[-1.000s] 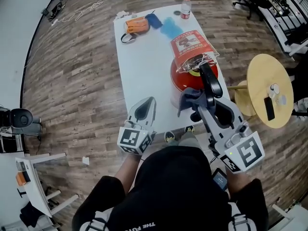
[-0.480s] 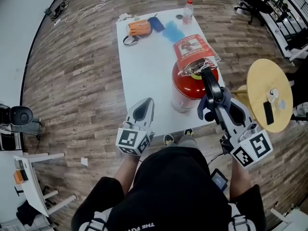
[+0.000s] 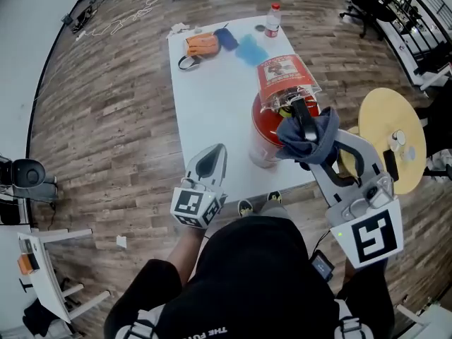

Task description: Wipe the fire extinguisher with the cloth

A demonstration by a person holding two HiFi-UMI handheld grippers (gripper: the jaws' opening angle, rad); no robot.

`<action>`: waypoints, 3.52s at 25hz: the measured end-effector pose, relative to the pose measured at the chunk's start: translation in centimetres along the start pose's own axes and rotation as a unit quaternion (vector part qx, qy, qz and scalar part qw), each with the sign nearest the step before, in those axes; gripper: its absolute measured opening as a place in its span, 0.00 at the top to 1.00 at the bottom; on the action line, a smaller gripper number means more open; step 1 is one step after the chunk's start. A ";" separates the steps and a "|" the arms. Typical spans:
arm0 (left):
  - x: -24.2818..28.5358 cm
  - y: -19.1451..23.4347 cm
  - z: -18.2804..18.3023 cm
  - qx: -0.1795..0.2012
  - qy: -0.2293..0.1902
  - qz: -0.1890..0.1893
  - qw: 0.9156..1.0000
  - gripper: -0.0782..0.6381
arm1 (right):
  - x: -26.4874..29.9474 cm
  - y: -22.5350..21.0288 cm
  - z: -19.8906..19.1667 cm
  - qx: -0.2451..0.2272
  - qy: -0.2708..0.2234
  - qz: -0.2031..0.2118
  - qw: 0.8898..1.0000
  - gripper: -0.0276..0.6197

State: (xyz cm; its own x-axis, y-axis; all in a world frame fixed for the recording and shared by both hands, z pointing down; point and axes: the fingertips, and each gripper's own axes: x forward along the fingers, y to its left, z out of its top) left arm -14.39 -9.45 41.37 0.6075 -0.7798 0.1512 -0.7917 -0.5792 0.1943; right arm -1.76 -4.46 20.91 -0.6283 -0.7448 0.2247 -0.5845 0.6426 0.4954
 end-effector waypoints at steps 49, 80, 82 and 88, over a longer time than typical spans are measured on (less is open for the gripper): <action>-0.6 1.3 1.7 -0.013 -0.011 0.084 0.996 0.86 | 14.0 -8.8 -4.6 0.001 0.069 0.270 0.960 0.85; 2.3 1.0 3.4 -0.001 -0.008 0.133 0.991 0.86 | 11.1 -2.9 -18.9 0.059 0.064 0.412 0.907 0.85; 2.7 0.8 3.1 0.000 -0.003 0.122 0.992 0.86 | 9.1 -1.9 -20.5 0.070 0.075 0.404 0.909 0.85; 3.9 -0.3 1.9 0.000 0.013 0.086 0.996 0.86 | 3.9 0.8 -22.4 0.138 0.076 0.384 0.910 0.85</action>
State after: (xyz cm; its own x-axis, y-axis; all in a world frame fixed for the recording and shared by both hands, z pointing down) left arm -11.91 -12.78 40.08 0.4651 -0.8605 0.2080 -0.8839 -0.4383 0.1630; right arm 6.81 -10.87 40.99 -0.8398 -0.0605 0.5395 -0.1233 0.9891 -0.0811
